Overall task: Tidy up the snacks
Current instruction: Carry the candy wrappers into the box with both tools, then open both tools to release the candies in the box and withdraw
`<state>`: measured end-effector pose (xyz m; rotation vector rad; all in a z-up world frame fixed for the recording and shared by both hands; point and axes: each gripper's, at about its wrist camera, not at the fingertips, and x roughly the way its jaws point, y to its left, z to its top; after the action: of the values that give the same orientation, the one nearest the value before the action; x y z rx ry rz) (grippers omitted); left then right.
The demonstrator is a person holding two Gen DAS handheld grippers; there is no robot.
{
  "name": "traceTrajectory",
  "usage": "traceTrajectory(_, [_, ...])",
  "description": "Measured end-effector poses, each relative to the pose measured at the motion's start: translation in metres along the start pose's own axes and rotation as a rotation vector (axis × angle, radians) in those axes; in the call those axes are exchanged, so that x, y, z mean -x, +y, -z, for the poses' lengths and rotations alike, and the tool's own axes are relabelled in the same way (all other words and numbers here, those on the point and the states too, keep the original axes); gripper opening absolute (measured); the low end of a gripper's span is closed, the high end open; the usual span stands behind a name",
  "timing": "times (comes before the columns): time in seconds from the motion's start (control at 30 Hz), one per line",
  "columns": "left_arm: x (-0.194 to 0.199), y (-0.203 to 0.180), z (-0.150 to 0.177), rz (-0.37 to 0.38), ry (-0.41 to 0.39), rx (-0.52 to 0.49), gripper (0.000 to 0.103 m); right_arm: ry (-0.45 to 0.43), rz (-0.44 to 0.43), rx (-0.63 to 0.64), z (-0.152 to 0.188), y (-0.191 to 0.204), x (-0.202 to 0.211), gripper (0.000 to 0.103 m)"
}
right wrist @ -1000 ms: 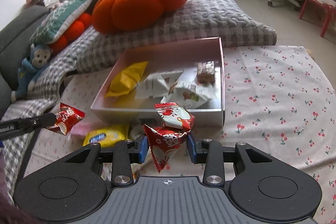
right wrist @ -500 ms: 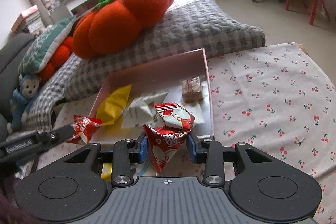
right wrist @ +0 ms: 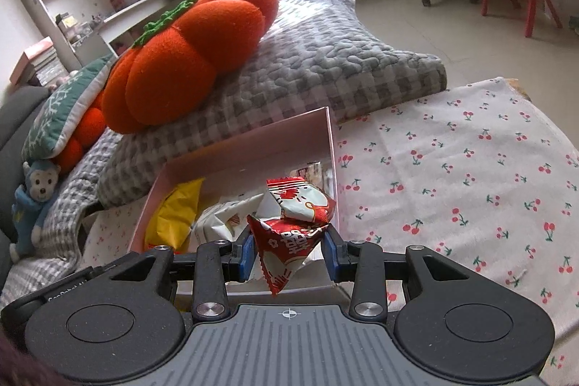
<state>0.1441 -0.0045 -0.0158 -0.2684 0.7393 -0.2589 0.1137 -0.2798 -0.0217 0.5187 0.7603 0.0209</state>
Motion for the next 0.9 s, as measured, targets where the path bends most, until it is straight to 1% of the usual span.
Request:
traceTrajectory(0.27, [-0.004,0.0,0.002,-0.013,0.016,0.002,0.012,0.009,0.027,0.047,0.004,0.003,-0.011,0.037])
traceTrajectory(0.47, [-0.004,-0.001,0.002,-0.014,0.018,-0.005,0.013,-0.001,0.032,0.063,0.005,0.005,-0.013,0.038])
traceTrajectory(0.5, [-0.004,-0.001,0.002,-0.014,0.018,-0.003,0.014,-0.006,0.031,0.066,0.005,0.006,-0.013,0.04])
traceTrajectory(0.53, [-0.004,-0.001,0.002,-0.015,0.018,-0.003,0.014,-0.012,0.026,0.068,0.005,0.006,-0.013,0.04])
traceTrajectory(0.57, [-0.004,-0.001,0.002,-0.019,0.017,-0.002,0.017,-0.023,0.023,0.064,0.006,0.007,-0.012,0.042])
traceTrajectory(0.6, [-0.004,-0.001,0.002,-0.023,0.016,-0.003,0.019,-0.021,0.022,0.059,0.005,0.007,-0.011,0.05])
traceTrajectory(0.63, [-0.003,-0.001,0.002,-0.021,0.015,-0.004,0.024,-0.02,0.018,0.055,0.004,0.006,-0.011,0.054])
traceTrajectory(0.7, [-0.003,-0.002,0.002,-0.019,0.019,-0.009,0.026,-0.028,0.016,0.055,0.004,0.007,-0.008,0.063])
traceTrajectory(0.8, [-0.002,-0.005,0.002,-0.018,0.031,-0.028,0.031,-0.031,0.016,0.056,0.002,0.007,-0.005,0.066])
traceTrajectory(0.87, [-0.001,-0.006,0.002,-0.015,0.038,-0.04,0.04,-0.026,0.017,0.049,0.001,0.006,-0.003,0.069])
traceTrajectory(0.9, [0.0,-0.007,0.002,-0.013,0.041,-0.047,0.041,-0.024,0.018,0.048,0.001,0.005,-0.002,0.07])
